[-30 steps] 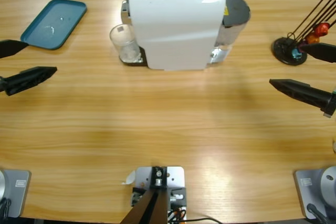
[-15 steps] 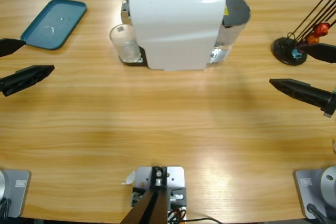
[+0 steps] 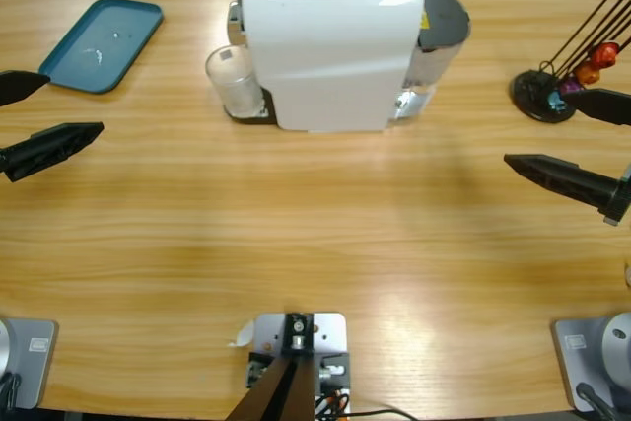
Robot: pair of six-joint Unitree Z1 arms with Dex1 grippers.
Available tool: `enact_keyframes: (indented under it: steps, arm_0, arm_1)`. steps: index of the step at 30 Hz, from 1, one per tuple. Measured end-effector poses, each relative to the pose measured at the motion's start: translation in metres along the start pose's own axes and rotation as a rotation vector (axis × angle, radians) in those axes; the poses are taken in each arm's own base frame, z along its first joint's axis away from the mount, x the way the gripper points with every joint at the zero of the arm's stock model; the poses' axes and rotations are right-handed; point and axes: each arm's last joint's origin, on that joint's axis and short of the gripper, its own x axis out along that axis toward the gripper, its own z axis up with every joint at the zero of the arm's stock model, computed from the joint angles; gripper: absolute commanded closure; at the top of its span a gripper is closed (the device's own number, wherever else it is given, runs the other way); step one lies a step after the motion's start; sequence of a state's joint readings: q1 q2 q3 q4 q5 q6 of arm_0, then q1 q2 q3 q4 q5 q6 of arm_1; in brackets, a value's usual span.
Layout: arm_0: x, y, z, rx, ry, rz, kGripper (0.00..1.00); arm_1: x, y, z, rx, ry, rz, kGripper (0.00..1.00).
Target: Pour coffee
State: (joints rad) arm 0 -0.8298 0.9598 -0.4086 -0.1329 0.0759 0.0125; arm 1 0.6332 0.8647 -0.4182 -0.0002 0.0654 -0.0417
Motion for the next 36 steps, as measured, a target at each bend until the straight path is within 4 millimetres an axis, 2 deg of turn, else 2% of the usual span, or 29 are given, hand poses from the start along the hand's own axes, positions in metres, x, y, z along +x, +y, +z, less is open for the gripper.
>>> enact_keyframes:
  steps: [36]
  arm_0:
    - [0.013, -0.001, 0.001, -0.019, 0.029, -0.009, 0.013]
  arm_1:
    - [0.0, 0.0, 0.0, 0.0, 0.001, 0.0, 0.0]
